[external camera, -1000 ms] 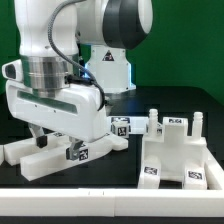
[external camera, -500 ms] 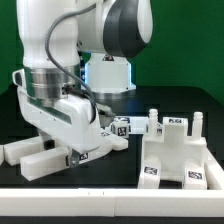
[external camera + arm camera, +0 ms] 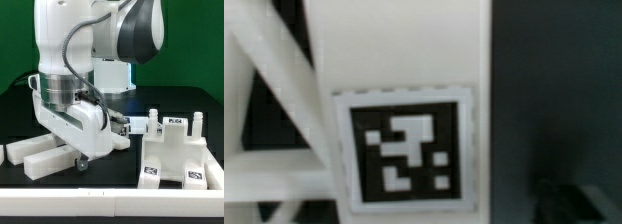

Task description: Assemble chair

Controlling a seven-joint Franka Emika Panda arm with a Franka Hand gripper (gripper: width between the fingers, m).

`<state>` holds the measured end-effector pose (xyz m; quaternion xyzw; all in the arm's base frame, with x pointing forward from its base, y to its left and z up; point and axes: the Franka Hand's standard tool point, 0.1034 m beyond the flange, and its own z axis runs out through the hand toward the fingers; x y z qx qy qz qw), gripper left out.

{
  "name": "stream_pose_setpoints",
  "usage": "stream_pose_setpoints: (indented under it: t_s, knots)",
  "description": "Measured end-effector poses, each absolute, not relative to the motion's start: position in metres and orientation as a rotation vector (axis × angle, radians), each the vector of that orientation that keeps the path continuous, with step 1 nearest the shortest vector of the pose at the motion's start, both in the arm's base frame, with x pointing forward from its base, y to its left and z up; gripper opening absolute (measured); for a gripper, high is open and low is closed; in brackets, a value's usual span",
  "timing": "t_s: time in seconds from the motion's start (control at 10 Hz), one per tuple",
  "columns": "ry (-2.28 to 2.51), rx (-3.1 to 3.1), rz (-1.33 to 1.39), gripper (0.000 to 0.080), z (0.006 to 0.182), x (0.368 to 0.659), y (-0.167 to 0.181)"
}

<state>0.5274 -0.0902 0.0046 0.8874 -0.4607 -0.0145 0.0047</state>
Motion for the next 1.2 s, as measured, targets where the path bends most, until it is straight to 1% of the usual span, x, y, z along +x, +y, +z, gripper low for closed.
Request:
stream_pose_setpoints:
  t_s: [0.1, 0.2, 0.3, 0.4, 0.6, 0.7, 0.9, 1.0, 1.2]
  knots:
    - [-1.442, 2.78, -0.045, 0.0417, 0.005, 0.527, -0.09]
    - [-1.442, 2.78, -0.044, 0.0281, 0.005, 0.528, -0.09]
    - [-1.44, 2.782, -0.042, 0.0281, 0.006, 0.528, -0.092]
    - [-1.38, 2.823, -0.058, 0.0281, 0.016, 0.535, -0.099]
    - [-1.401, 2.855, -0.087, 0.0282, 0.055, 0.56, -0.102]
    - [-1.392, 2.875, -0.088, 0.0282, 0.07, 0.569, -0.099]
    - [-1.376, 2.926, -0.101, 0.0282, 0.109, 0.586, -0.087]
    - [-1.388, 2.914, -0.109, 0.0282, 0.119, 0.591, -0.08]
    - [-1.416, 2.897, -0.122, 0.0282, 0.114, 0.589, -0.079]
